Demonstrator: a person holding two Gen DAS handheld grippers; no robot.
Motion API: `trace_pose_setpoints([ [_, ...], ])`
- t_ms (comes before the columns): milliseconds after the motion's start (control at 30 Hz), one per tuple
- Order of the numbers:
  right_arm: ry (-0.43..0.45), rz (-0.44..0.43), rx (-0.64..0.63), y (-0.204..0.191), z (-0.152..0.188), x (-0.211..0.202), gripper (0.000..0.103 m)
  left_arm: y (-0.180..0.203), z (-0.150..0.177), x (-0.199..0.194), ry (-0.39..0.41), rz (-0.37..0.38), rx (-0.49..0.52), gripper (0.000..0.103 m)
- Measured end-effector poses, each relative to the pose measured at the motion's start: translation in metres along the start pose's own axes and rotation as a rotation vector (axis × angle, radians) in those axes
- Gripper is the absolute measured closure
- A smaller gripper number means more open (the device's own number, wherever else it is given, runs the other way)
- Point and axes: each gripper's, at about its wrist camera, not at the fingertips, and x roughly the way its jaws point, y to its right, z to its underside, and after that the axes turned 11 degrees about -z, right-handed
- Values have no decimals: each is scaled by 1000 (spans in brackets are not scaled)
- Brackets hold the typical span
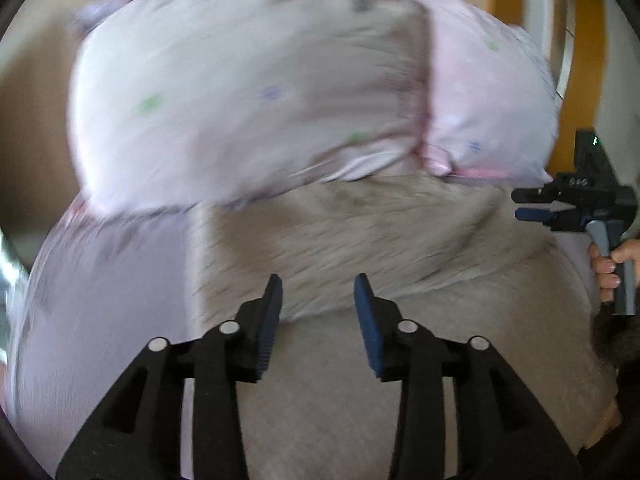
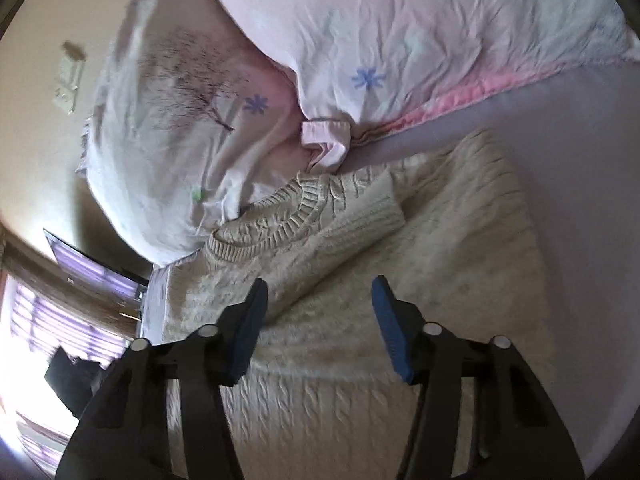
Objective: Fold small clothes
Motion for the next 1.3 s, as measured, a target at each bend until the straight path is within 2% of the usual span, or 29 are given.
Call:
trace_pose_setpoints([
  [100,12,42,82,10,-5,9,56,-36,16,-11,-26,-9,-104,56],
  [233,-43,58,73,6,2,29,61,-59,34,-19,-27,-2,-158,50],
  [367,-35,122,14,-15,-14,54,61,-55,34,-14,-22,34,-176,49],
  [433,-37,180,-48,-30,-27,77,61,-46,33,-13,-16,55,-167,48],
  [533,-66,262,-119,-40,-32,105,61,-36,33,-13,-9,81,-148,45],
  [600,-53,279,-125,-40,-30,106,60,-34,34,-14,-5,88,-138,44],
  [733,-34,224,-16,-26,-27,91,60,-38,37,-11,-10,90,-147,43],
  [833,12,173,73,-11,-32,86,61,-40,37,-7,-21,94,-165,43],
  [867,30,163,91,-7,-33,83,63,-40,37,-8,-20,98,-166,43],
  [900,50,142,109,-2,-34,83,80,-39,38,-9,-18,99,-166,43],
  [933,59,129,111,1,-35,84,86,-39,38,-10,-16,98,-165,43],
  [1000,77,103,95,4,-35,80,90,-41,39,-12,-15,95,-169,43],
  [1200,150,96,-54,-25,-25,35,92,-48,44,-21,-6,99,-193,43],
  [1300,123,136,-70,-24,-16,25,92,-50,48,-24,-7,105,-204,43],
])
